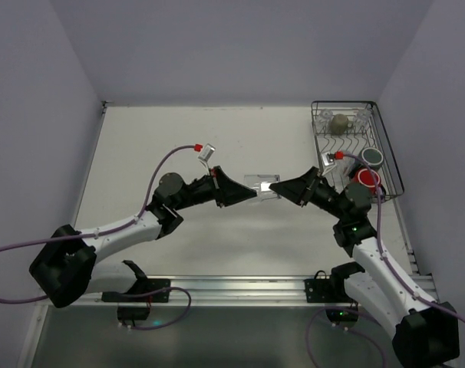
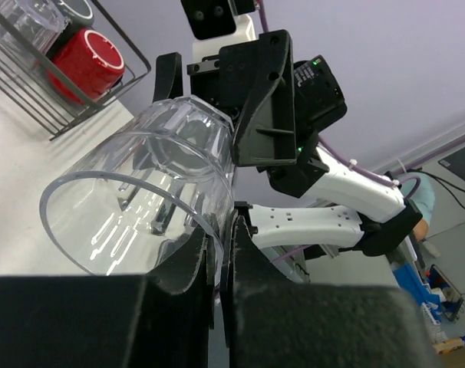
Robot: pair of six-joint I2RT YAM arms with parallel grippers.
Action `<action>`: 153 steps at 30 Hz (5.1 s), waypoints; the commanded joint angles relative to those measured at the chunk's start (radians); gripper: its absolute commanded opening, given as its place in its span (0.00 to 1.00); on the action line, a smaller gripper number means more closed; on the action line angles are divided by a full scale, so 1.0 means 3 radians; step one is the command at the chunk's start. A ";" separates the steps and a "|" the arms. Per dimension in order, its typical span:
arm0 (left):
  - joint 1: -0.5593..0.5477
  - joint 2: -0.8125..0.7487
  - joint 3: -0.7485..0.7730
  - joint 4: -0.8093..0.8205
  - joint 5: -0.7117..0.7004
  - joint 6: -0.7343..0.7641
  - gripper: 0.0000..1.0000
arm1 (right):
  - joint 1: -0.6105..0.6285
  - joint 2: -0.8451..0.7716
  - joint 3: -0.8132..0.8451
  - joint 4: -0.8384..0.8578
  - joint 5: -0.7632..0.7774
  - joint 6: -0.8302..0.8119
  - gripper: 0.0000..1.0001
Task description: Unload the cups from the dish rack
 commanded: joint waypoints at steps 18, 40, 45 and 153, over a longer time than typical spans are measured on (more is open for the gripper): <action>0.0865 0.1099 0.2545 -0.5304 -0.2519 0.2702 0.00 | 0.0164 -0.0388 0.0209 -0.1979 0.1097 -0.1469 0.99; 0.0907 0.1934 0.3021 -0.5867 -0.2906 0.2908 0.65 | 0.0174 -0.0440 0.0321 -0.2214 0.1296 -0.1679 0.99; 0.0897 0.1761 0.3139 -0.5822 -0.2891 0.2852 0.89 | 0.0169 -0.0419 0.0541 -0.2316 0.1418 -0.1674 0.99; 0.0358 0.0010 0.2564 -0.5093 -0.2793 0.2360 0.00 | 0.0174 -0.0188 0.0244 -0.1196 0.0681 -0.1106 0.99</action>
